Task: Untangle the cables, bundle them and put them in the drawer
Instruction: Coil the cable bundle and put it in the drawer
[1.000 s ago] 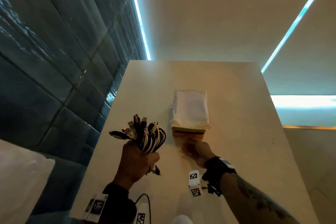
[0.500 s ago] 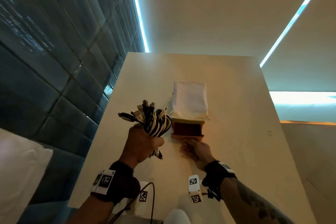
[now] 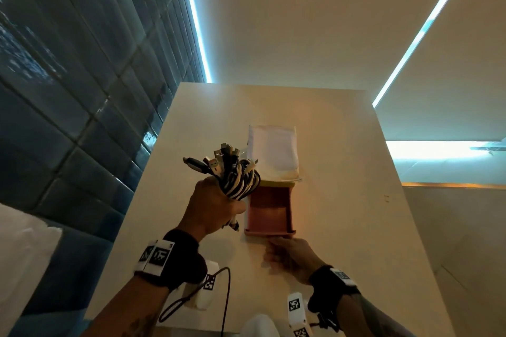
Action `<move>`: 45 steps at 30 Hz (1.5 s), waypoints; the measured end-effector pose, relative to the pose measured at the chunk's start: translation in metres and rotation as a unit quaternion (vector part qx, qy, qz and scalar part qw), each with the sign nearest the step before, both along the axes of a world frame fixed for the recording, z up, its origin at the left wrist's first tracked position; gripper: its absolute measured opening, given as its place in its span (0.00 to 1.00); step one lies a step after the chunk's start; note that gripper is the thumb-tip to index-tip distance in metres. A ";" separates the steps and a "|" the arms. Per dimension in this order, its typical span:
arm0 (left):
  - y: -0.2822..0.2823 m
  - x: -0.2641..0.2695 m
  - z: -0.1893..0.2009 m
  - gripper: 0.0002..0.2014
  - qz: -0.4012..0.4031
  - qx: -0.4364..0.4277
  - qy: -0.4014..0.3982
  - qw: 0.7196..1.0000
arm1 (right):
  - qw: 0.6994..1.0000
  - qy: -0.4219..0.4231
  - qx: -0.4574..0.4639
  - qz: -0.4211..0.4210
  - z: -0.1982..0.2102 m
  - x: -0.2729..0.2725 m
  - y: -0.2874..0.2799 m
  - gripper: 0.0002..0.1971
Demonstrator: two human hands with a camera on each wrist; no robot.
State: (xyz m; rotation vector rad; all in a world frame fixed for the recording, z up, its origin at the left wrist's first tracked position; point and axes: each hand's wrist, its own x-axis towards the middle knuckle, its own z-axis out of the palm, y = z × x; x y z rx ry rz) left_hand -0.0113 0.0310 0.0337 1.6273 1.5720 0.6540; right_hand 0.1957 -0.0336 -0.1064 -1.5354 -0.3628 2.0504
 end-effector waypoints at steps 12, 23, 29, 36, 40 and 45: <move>-0.015 0.032 0.005 0.11 -0.484 0.230 0.291 0.792 | 0.964 0.047 0.149 0.216 0.125 0.008 0.044 0.24; 0.001 0.044 -0.016 0.15 -0.472 0.309 0.418 0.712 | 0.947 0.045 0.177 0.265 0.117 -0.004 0.026 0.10; 0.006 0.045 -0.031 0.44 -0.405 0.309 0.379 0.772 | 0.970 0.052 0.169 0.169 0.109 -0.005 0.023 0.11; -0.006 0.017 -0.076 0.45 0.011 -0.010 0.209 0.978 | 0.985 0.158 0.035 0.054 0.082 0.005 0.021 0.10; -0.018 0.018 -0.128 0.37 -0.001 -0.202 0.137 0.970 | 0.988 0.144 -0.038 -0.030 0.066 -0.001 0.026 0.16; -0.012 0.030 -0.153 0.25 -0.032 -0.174 0.113 0.978 | 0.985 0.139 -0.080 -0.059 0.063 -0.009 0.050 0.12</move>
